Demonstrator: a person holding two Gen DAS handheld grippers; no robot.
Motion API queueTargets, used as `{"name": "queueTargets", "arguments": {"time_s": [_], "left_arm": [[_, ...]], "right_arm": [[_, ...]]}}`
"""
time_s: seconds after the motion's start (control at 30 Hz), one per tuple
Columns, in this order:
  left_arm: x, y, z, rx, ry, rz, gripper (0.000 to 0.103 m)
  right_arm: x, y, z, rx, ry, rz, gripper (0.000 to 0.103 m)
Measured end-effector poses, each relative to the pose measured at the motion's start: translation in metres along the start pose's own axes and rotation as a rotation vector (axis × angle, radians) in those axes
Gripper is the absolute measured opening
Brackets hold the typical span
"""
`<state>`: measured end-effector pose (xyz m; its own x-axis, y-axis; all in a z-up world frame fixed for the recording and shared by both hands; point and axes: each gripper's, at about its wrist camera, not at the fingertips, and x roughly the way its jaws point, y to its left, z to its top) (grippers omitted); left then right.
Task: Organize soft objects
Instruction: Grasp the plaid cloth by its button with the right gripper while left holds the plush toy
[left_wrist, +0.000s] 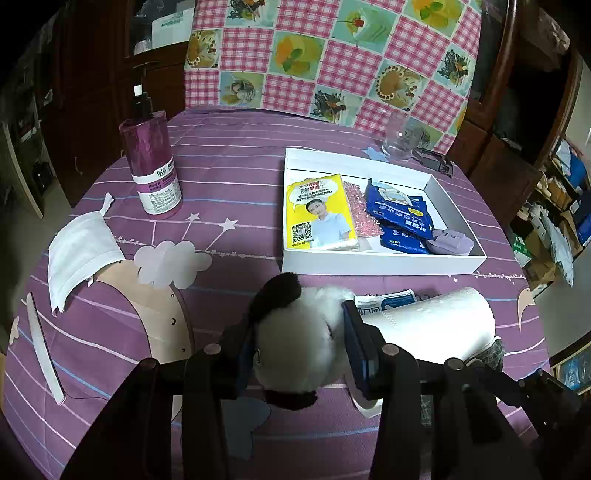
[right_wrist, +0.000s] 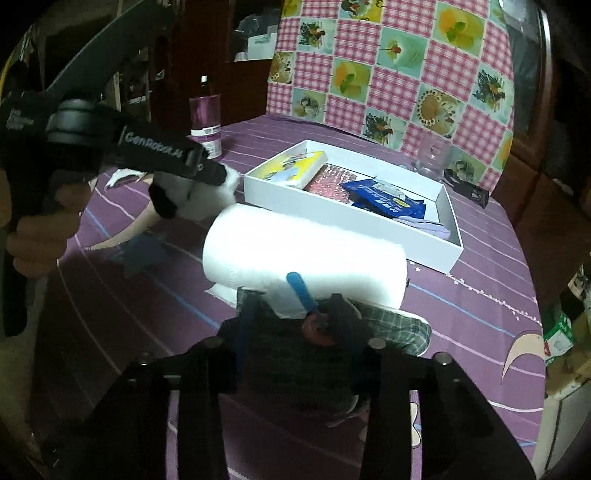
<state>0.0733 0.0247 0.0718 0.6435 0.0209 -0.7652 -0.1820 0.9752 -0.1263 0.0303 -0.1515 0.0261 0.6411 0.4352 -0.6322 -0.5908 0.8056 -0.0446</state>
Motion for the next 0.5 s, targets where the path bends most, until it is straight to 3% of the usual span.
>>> {"name": "queueTargets", "arguments": {"time_s": [0.3,0.5], "left_arm": [[-0.001,0.002,0.001,-0.009,-0.006,-0.003,0.043],[-0.001,0.004,0.001,-0.013,-0.005,-0.001,0.043]], "right_arm": [[-0.001,-0.003,0.001,0.008,-0.016,-0.003,0.028],[-0.009,-0.026,0.005,0.092,-0.04,-0.068,0.028]]}}
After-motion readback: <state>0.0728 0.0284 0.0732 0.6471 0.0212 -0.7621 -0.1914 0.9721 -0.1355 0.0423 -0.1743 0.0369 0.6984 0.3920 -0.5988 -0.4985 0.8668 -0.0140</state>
